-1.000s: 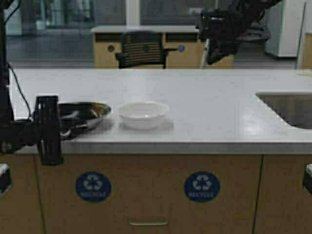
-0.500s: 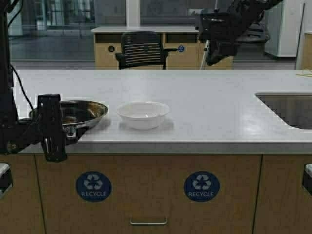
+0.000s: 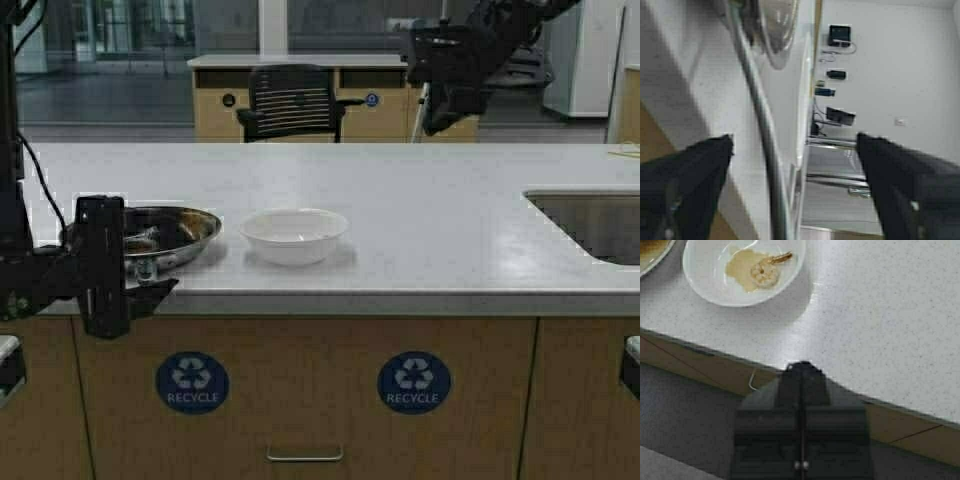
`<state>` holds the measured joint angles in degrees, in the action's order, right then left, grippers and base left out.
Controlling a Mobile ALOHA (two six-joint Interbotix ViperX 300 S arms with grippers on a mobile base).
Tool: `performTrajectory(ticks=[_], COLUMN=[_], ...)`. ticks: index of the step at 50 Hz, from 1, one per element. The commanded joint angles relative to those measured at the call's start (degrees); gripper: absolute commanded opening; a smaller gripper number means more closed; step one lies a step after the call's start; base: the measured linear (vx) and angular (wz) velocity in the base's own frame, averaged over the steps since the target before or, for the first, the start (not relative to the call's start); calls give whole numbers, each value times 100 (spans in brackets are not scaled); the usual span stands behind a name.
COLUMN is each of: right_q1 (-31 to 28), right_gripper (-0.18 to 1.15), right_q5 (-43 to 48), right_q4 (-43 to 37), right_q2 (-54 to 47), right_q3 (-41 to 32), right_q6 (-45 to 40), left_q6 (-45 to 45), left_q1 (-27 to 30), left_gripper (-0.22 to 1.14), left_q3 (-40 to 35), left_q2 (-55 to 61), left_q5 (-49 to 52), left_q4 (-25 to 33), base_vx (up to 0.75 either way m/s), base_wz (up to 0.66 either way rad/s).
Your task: Add oil to the pan and cook the shrimp and serve it
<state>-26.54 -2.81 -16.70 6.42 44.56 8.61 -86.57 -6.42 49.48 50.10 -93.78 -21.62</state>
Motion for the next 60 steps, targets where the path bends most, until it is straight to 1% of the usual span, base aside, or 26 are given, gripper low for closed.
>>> performTrajectory(ticks=[1,11,18,24,28,33,38,45,48,53,60], right_q1=[-9,-9,-9,-9,-18,-9,-9,-9,44,132,193], right_gripper=[5,5,5,5,5,5,5,5,5,5,5], right_q5=[18,18,18,18,18,26,53,53,53,53,53], right_q4=[0,-9,0,0,0,-9,0,0,9,9,9], right_q2=[70,70,79,70,79,79,88,141,211,299,378], right_q3=[-105,-105,-114,-114,-123,-123,-123,-132,-132,-123,-114], right_q6=[0,0,0,0,0,0,0,18,26,18,9], left_q6=[290,1160,1881,2584,3155,3612,3806,3823,3823,3858,4025], left_q1=[229,703,861,870,861,861,861,782,650,246,-220], left_gripper=[103,103,103,103,103,103,103,103,103,103,103], left_q3=[299,967,1477,1898,2136,2276,2303,2145,2004,1661,1046], left_q2=[-141,-466,-958,-1635,-2268,-3032,-3797,-4772,-5177,-5774,-6478], left_q5=[-53,26,325,686,1020,1573,2197,3120,3560,4465,6047], left_q4=[62,114,308,598,633,589,404,-97,-255,-475,-896], base_vx=[0,0,0,0,0,0,0,0,0,0,0], base_wz=[0,0,0,0,0,0,0,0,0,0,0])
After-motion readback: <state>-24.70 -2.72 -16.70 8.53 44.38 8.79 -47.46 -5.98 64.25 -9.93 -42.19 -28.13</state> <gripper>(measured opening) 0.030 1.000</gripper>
